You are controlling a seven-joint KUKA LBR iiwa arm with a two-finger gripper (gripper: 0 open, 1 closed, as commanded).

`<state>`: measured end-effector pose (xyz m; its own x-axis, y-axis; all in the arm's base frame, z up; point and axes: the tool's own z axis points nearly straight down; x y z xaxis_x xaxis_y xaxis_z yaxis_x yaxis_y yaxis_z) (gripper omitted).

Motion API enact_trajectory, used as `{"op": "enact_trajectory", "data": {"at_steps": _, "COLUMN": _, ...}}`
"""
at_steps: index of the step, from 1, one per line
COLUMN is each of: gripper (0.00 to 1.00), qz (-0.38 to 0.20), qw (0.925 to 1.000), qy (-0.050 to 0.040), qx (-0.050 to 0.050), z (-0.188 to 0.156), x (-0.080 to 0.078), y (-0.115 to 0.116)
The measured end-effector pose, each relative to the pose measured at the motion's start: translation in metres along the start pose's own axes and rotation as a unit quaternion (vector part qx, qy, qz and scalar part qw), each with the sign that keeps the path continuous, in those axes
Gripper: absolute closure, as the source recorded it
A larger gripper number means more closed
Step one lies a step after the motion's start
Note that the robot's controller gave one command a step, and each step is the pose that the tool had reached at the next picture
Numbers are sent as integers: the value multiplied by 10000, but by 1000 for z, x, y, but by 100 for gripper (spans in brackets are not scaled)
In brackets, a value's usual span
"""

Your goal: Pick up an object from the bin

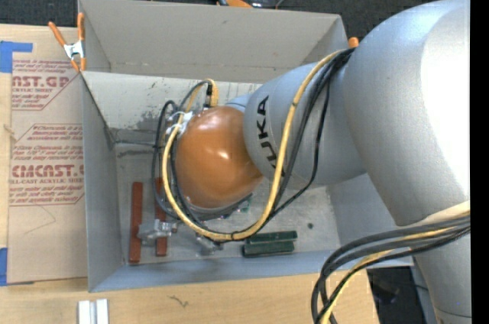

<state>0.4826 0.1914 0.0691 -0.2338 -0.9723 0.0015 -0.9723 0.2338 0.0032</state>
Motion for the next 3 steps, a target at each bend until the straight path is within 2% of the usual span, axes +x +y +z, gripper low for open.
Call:
{"op": "enact_trajectory", "data": {"at_steps": 1, "gripper": 100, "qz": 1, "qw": 10000, "qy": -16, "qx": 6, "z": 0, "x": -2, "y": 0}}
{"op": "enact_trajectory", "data": {"at_steps": 2, "gripper": 100, "qz": -51, "qw": 10000, "qy": -33, "qx": 60, "z": -86, "x": 17, "y": -47}}
{"op": "enact_trajectory", "data": {"at_steps": 3, "gripper": 100, "qz": -50, "qw": 10000, "qy": -41, "qx": 52, "z": -194, "x": 8, "y": -23}}
